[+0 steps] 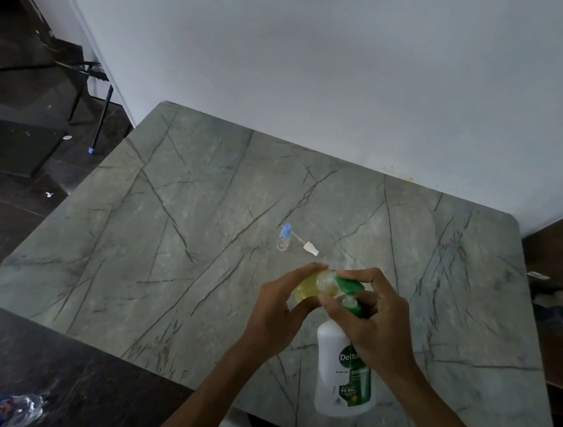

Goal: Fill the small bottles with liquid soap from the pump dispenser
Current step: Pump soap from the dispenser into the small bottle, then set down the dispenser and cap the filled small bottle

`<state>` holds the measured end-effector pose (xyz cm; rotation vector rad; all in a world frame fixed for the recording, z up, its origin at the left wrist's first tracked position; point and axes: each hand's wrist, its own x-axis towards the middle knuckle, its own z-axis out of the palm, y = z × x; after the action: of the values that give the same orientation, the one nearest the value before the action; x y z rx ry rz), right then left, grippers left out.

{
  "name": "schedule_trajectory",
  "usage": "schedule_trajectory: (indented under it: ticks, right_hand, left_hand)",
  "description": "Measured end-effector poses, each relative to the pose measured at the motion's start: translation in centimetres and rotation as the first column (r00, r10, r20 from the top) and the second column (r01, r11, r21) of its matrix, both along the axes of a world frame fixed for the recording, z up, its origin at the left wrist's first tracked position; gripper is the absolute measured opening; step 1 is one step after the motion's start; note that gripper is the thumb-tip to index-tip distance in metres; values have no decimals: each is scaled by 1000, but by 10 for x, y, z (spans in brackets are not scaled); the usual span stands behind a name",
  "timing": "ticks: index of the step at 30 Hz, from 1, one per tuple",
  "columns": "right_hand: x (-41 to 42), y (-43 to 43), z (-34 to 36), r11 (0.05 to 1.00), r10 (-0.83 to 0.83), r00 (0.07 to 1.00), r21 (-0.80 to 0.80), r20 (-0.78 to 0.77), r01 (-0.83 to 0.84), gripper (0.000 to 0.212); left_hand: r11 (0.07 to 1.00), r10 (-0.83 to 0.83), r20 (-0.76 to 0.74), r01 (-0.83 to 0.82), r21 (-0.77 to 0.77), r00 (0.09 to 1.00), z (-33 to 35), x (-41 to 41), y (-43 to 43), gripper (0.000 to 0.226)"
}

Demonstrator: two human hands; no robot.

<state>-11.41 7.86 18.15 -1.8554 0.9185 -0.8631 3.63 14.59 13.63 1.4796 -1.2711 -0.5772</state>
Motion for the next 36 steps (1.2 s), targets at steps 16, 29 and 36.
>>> schedule_trajectory:
  ticks: [16, 29, 36]
  right_hand:
    - [16, 14, -7, 982, -80, 997, -174, -5, 78, 78]
    - [-28, -6, -35, 882, -433, 901, -220, -31, 416, 70]
    - [-70, -81, -72, 783, -607, 794, -197, -34, 590, 50]
  left_hand:
    - [1000, -25, -100, 26, 10, 995, -11, 17, 3, 50]
    - [997, -55, -109, 60, 40, 993, -66, 20, -35, 46]
    - [977, 13, -151, 20, 213, 989, -95, -8, -82, 39]
